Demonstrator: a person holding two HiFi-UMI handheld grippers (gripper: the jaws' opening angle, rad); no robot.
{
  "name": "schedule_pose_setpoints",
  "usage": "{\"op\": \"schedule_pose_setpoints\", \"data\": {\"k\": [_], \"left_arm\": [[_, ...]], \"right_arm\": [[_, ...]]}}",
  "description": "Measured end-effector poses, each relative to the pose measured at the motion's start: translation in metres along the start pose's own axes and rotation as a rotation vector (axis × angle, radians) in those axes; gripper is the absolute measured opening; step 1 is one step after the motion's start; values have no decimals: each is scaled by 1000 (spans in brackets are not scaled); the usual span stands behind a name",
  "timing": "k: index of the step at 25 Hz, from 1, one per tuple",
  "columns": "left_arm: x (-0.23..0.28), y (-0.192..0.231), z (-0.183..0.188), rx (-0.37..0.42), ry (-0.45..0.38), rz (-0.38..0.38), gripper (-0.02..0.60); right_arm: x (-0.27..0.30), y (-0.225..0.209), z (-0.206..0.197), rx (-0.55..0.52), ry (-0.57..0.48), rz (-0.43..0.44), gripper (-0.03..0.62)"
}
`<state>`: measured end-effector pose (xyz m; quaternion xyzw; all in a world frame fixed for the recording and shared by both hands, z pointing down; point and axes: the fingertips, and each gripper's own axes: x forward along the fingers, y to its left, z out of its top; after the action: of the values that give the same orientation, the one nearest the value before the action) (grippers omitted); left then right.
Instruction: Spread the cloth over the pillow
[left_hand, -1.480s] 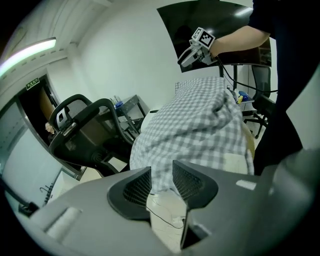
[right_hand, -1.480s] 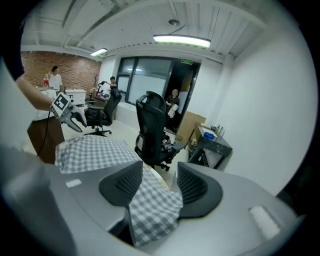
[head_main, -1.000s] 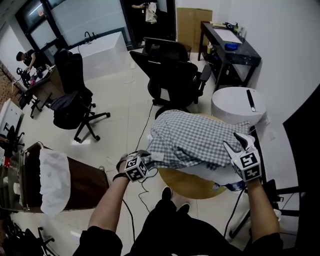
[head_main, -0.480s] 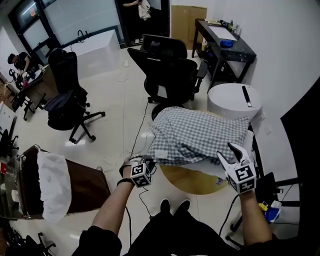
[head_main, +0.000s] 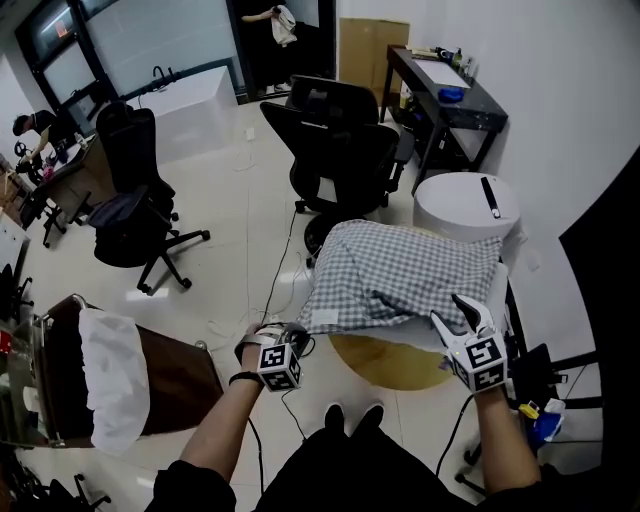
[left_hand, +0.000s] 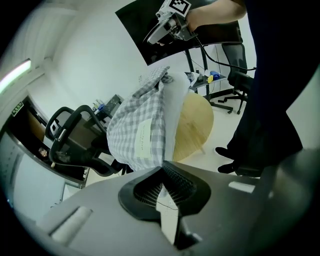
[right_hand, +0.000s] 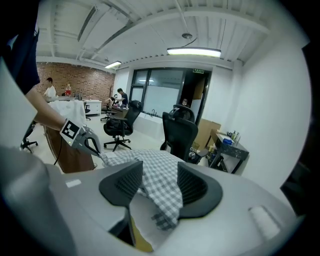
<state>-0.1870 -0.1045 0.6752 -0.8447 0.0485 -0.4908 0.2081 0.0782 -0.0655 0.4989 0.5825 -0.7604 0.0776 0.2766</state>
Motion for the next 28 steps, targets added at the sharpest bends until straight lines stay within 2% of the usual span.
{"op": "schedule_pose_setpoints", "data": {"k": [4,13,21,24,26,28], "left_arm": [[-13,-9,-8,18,-9,15,0],[-48,-6,-36,-23,0,81,0],[-20,-26,-51,-54,46,-18,0],[-21,-28,-49,-88,88,-75,63],[-11,-31,-53,-89,82,-80,114],[-3,-33,-52,-77,62,-76,126]], "right_arm": [[3,11,7,-3,-7,4,227],[1,22,7,2,-4,-7,227],[-2,30,-4,16,13,-7,227],[-6,28,-12,28,25,-17,227],[-11,25,-19,39,35,-28,227],[-17,21,-26,48,46,-45,227]]}}
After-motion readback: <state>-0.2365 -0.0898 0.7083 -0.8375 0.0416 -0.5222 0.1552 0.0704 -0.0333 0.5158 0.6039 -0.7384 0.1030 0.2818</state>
